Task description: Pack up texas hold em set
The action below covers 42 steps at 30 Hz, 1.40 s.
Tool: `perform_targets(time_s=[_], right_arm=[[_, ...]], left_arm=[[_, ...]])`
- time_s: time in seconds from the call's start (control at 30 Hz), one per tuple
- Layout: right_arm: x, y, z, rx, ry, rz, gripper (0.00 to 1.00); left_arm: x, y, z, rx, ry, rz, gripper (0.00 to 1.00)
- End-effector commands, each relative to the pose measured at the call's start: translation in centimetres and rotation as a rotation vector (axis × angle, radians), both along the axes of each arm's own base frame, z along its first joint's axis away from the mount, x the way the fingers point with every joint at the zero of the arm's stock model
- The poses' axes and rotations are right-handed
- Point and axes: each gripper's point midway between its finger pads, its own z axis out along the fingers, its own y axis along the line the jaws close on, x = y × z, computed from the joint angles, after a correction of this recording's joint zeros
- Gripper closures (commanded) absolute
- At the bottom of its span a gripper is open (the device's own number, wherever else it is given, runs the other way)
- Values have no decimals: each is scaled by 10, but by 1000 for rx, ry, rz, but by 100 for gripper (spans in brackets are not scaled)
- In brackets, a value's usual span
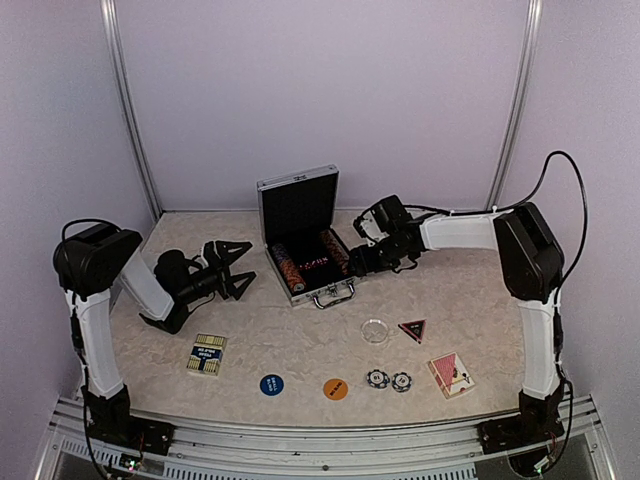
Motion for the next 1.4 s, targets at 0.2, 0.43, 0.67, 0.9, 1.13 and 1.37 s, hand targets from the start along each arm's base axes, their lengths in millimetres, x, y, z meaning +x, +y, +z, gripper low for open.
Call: perform_targets(time_s=[0.2,0.43,0.67,0.9,1.13,1.37], right_arm=[[-14,-11,9,-39,-20,1,29],[-8,-11,11,-42,-35,-14,29],[3,-6,17,-41,-48,-25,29],[13,-1,20,-45,-55,-25,29],[-7,-10,9,-32,-4,-48,29],[-19,-6,4,47,30,-49,30]], left_arm=[[-6,-6,2,-16,-22,-23,1],[-7,-6,3,-16,-23,-25,1],[-8,-3,3,-14,-24,-21,1],[-8,-4,3,-18,-24,-22,1],[-9,-2,4,-19,-25,-22,1],[-9,-3,2,-26,-23,-22,1]])
